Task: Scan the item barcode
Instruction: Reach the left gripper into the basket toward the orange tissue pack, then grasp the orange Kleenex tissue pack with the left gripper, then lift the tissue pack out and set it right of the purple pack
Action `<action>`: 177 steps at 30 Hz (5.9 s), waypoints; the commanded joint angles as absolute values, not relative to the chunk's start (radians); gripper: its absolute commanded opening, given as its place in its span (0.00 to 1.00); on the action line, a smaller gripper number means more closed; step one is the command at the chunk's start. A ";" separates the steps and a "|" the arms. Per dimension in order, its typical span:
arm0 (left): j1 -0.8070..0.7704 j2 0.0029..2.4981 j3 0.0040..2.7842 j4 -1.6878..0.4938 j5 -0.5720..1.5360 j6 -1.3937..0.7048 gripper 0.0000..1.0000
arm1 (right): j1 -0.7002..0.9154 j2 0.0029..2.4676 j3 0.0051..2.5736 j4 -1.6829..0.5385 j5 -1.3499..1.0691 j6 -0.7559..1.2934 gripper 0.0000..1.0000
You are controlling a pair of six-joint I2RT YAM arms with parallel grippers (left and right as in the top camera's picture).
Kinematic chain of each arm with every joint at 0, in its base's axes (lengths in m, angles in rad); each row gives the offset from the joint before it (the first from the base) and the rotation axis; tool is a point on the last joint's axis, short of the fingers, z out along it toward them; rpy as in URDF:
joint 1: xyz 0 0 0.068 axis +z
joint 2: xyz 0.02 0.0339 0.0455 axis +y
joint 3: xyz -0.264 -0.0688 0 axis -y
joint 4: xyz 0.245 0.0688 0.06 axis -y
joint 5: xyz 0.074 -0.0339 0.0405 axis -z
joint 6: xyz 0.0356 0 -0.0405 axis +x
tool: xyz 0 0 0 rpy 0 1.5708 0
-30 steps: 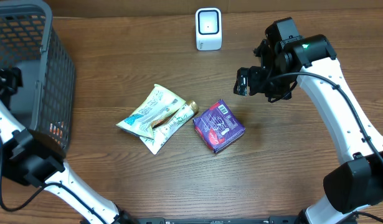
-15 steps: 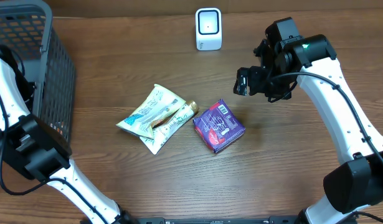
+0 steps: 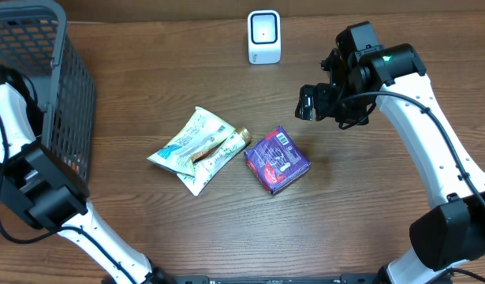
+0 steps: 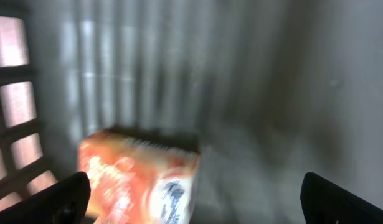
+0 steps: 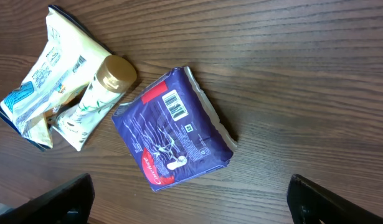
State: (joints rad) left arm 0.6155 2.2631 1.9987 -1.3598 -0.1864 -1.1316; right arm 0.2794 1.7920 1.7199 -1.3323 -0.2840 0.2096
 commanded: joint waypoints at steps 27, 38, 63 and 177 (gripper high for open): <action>0.627 2.257 1.871 -1.216 -0.137 -1.016 0.47 | 0.282 1.786 1.719 -1.315 -0.289 0.213 1.00; 0.656 2.257 1.910 -1.098 -0.130 -0.912 0.52 | 0.282 1.786 1.719 -1.310 -0.289 0.213 1.00; 0.667 2.257 2.093 -1.357 -0.068 -0.507 1.00 | 0.282 1.786 1.719 -1.311 -0.289 0.213 1.00; -0.661 1.969 1.741 -1.055 0.026 -0.448 0.62 | -0.123 1.654 1.822 -1.404 -0.268 0.152 0.98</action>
